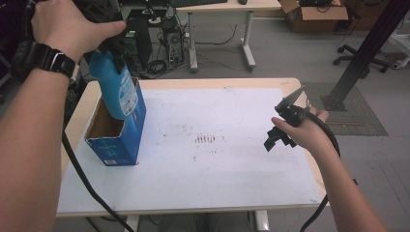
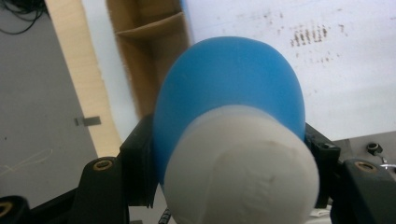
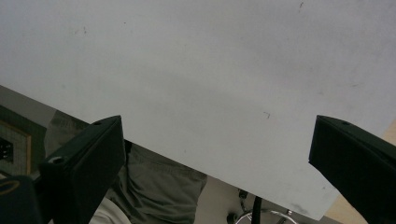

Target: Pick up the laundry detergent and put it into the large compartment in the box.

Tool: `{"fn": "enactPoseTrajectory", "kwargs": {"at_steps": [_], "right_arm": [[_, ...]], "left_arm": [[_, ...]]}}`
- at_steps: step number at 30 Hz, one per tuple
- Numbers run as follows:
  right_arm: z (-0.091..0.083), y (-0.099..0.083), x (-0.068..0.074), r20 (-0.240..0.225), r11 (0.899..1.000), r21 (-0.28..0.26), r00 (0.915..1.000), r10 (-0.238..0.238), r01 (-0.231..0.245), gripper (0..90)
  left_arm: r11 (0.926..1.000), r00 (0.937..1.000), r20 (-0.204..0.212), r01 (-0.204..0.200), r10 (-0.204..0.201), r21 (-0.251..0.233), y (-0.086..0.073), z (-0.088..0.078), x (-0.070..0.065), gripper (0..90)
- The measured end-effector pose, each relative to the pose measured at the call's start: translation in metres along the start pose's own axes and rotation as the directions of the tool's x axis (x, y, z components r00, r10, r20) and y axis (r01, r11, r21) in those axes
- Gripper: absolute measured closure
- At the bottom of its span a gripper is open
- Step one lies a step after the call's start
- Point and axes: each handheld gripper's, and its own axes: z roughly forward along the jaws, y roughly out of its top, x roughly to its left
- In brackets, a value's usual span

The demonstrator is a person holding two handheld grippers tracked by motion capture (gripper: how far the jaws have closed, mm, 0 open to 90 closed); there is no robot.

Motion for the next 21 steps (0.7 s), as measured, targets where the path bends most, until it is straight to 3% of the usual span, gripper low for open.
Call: {"fn": "enactPoseTrajectory", "kwargs": {"at_steps": [5, 11, 21], "right_arm": [[0.0, 0.003, -0.002, -0.002, 1.0, 0.003, 1.0, 0.008, -0.008, 3.8], [0.001, 0.005, -0.004, -0.003, 1.0, 0.003, 1.0, 0.006, -0.006, 3.9], [0.005, 0.005, -0.009, -0.008, 1.0, 0.009, 0.9998, 0.017, -0.017, 3.8]], "left_arm": [[0.9992, 0.9991, -0.011, 0.04, -0.04, -0.008, 0.001, -0.002, 0.017, 37.4], [0.9984, 0.9983, -0.016, 0.056, -0.056, -0.002, 0.002, 0.001, 0.028, 37.4], [0.9961, 0.9961, -0.007, 0.088, -0.087, 0.008, 0.006, 0.022, 0.042, 37.4]]}}
